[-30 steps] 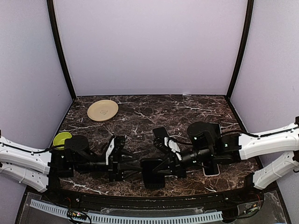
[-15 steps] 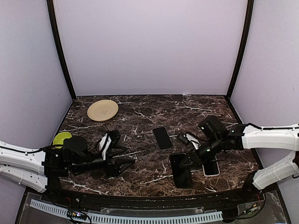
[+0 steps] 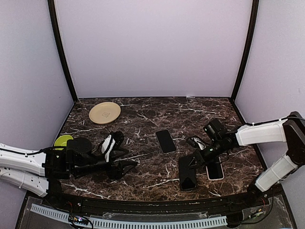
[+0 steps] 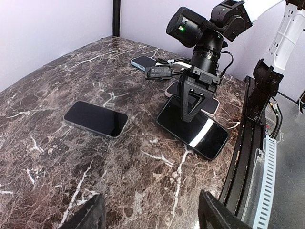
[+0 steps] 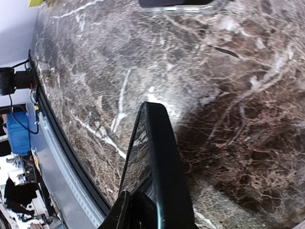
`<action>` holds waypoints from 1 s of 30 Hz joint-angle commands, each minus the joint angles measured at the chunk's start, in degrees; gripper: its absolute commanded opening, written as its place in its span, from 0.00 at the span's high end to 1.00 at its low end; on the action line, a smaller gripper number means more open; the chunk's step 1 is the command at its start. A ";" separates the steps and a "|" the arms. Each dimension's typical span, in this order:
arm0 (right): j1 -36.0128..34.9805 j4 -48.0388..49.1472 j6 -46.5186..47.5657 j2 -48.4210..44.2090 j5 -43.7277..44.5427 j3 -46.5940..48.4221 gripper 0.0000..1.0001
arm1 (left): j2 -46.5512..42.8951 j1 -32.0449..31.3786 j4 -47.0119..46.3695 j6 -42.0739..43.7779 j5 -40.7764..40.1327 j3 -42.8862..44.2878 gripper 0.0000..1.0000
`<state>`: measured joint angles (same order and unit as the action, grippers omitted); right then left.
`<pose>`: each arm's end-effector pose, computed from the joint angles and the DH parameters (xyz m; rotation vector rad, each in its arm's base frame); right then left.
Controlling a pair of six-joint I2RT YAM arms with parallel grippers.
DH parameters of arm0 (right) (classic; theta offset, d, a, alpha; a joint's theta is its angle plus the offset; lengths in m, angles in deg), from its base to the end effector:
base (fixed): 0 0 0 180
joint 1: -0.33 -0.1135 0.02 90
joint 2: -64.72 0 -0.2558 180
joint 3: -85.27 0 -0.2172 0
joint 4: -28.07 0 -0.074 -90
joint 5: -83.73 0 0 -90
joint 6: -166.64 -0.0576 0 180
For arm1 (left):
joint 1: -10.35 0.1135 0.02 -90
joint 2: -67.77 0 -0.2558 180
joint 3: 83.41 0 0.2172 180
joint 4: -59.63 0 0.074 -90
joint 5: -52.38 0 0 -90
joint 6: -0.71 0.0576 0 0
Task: Put the phone into the phone case
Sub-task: Place the phone with the phone case at the center of the board.
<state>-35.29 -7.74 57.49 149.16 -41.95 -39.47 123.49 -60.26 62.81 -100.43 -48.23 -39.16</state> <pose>0.1722 0.1647 0.1527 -0.6070 2.7797 1.1005 0.0814 -0.1994 0.2486 0.8238 1.7167 -0.8264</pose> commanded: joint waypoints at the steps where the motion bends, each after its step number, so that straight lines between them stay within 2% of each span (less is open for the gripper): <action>1: 0.45 -0.59 0.36 0.78 14.61 -2.15 0.76 | -0.90 -0.06 2.21 -0.53 -1.05 0.82 0.32; 3: 0.46 -0.37 -0.32 0.75 16.39 -2.43 0.75 | -1.22 -0.06 2.07 -0.77 -1.24 0.46 0.32; 8: 0.46 -1.03 -1.44 0.36 21.04 -2.15 0.56 | -1.87 -0.06 2.75 -0.61 -1.90 0.61 0.32; 14: 0.53 -2.91 -1.38 -1.28 23.83 -0.35 0.53 | -2.11 -0.06 4.06 -1.25 -4.08 0.76 0.31; 18: 0.52 -4.39 -0.94 -5.07 24.73 2.17 0.51 | -1.64 -0.06 6.88 -2.37 -9.70 1.82 0.27; 20: 0.55 -4.00 -0.57 -8.31 26.73 3.72 0.43 | -1.07 0.22 8.56 -2.65 -14.10 2.61 0.23; 22: 0.79 -3.14 0.33 -11.47 29.77 5.24 0.29 | -0.47 1.44 10.41 -2.44 -17.34 3.86 0.17; 23: 1.12 -2.64 0.94 -12.96 31.68 6.00 0.21 | -0.07 2.19 11.68 -2.51 -18.13 4.44 0.16; 26: 3.24 0.08 3.36 -16.22 34.79 7.35 0.06 | 0.16 8.52 13.28 -3.27 -16.28 6.56 0.13; 27: 4.20 1.38 4.13 -17.03 35.22 7.44 0.02 | 0.13 10.12 14.28 -3.58 -14.74 6.88 0.13; 30: 8.32 4.68 6.17 -18.43 34.75 7.26 0.02 | 0.06 16.54 14.63 -3.36 -12.29 8.06 0.11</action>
<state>-31.22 -8.35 60.09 132.22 -10.37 -32.83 123.82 -49.96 74.32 -103.18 -61.91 -33.52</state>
